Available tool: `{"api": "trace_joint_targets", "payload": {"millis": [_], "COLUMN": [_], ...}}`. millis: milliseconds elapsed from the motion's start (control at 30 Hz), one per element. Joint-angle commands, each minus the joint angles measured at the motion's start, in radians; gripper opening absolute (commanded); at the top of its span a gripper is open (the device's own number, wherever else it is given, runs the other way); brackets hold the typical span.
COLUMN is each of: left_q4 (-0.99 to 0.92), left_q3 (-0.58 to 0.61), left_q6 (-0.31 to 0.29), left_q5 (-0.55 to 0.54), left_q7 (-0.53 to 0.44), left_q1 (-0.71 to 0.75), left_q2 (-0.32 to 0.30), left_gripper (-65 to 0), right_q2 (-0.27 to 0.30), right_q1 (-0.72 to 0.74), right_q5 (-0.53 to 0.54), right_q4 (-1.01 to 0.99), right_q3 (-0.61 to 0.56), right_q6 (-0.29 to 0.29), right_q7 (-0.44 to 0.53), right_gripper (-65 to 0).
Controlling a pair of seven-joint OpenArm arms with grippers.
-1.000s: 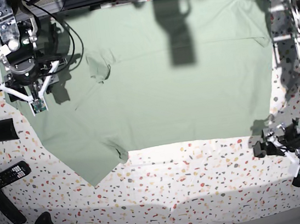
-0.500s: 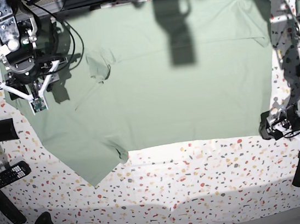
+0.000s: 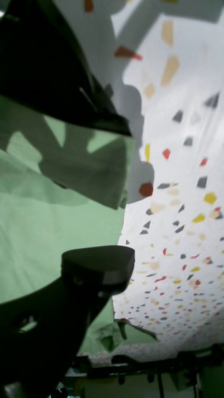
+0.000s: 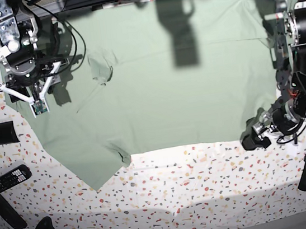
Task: Fold the T-shirt properly
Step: 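Grasp the shirt's hem corners with both grippers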
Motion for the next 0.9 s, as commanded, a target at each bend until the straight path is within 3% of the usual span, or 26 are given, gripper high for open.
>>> {"api": "trace_joint_targets", "payload": {"millis": [0,200,500,600,767,867], "left_q4": [0.002,0.002,0.003,0.003,0.003,0.003], "left_q3": [0.003,0.003,0.003,0.003,0.003,0.003], "left_q6": [0.012,0.012,0.012,0.011,0.011,0.012], "left_q5": [0.032,0.032,0.032,0.033,0.032,0.031], "left_q7": [0.057,0.055,0.043,0.041,0.003,-0.027], "left_q1": [-0.008,-0.008,-0.008,-0.010,-0.010,-0.011], "left_q2": [-0.006,-0.013,-0.013,-0.011,-0.008,-0.008], "left_gripper": [-20.7,-20.7,-21.2,-31.7,-62.4,-65.0], "right_q2": [0.011,0.011,0.011,0.011,0.011,0.012], "right_q1": [0.005,0.005,0.005,0.008,0.014,0.019], "right_q5": [-0.012,-0.013,-0.099,-0.098,-0.094,-0.095], "right_q4": [0.017,0.017,0.017,0.017,0.017,0.017], "right_q3": [0.007,0.007,0.007,0.007,0.007,0.007], "right_q6": [-0.010,-0.010,-0.011,-0.011,-0.011,-0.011], "right_q7": [0.019,0.019,0.048,0.046,0.041,0.035], "right_gripper": [-32.7,-32.7,-32.7,-32.7,-32.7,-32.7]}}
